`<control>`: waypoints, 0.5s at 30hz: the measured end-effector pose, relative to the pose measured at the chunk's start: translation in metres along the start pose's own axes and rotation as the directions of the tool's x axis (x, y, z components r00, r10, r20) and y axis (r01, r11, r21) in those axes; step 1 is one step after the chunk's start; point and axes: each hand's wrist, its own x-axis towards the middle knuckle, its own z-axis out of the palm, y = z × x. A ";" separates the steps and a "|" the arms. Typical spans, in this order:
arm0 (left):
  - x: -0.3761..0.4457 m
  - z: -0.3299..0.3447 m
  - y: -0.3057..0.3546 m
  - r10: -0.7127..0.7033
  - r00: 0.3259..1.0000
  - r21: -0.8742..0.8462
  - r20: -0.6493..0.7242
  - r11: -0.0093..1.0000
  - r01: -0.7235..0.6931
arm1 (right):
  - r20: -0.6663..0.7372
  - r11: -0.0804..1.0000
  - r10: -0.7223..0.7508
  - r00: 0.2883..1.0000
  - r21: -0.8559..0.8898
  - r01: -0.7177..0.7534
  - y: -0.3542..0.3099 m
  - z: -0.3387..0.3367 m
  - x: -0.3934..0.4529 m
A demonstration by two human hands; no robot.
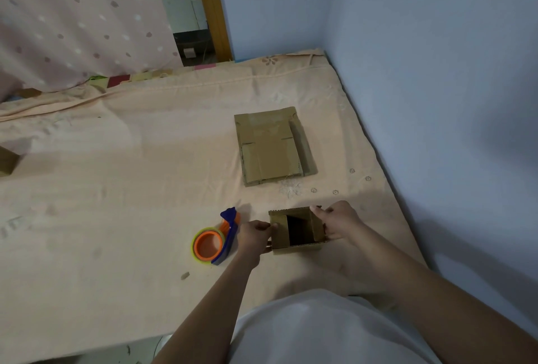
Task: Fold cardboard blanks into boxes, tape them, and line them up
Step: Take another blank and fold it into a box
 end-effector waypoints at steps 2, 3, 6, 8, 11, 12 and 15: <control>-0.001 -0.001 0.001 -0.001 1.000 0.007 0.005 1.000 0.001 | 0.055 1.000 -0.003 0.998 0.012 0.002 0.000 -0.006 0.001; -0.001 -0.001 0.002 0.000 1.000 0.020 0.006 1.000 0.000 | 0.081 1.000 -0.005 0.997 0.020 0.004 -0.001 -0.009 0.000; 0.000 -0.001 0.003 0.006 1.000 0.051 0.003 0.999 -0.006 | 0.143 0.998 0.009 0.990 0.065 -0.019 -0.004 -0.012 -0.004; 0.000 -0.001 0.003 0.003 1.000 0.051 0.002 0.999 -0.003 | 0.192 0.999 0.002 0.981 0.039 -0.010 -0.005 -0.014 -0.006; 0.000 -0.002 0.005 -0.009 1.000 0.045 0.013 0.999 0.008 | 0.243 1.000 -0.004 0.970 -0.005 0.005 -0.005 -0.019 -0.006; -0.001 -0.002 0.005 -0.015 1.000 0.040 0.023 0.999 0.014 | 0.237 1.000 -0.004 0.971 -0.001 0.004 -0.003 -0.020 -0.007; -0.004 -0.004 0.007 -0.028 0.998 0.054 0.053 0.998 0.025 | 0.152 1.000 -0.024 0.988 -0.016 0.027 0.004 -0.015 -0.006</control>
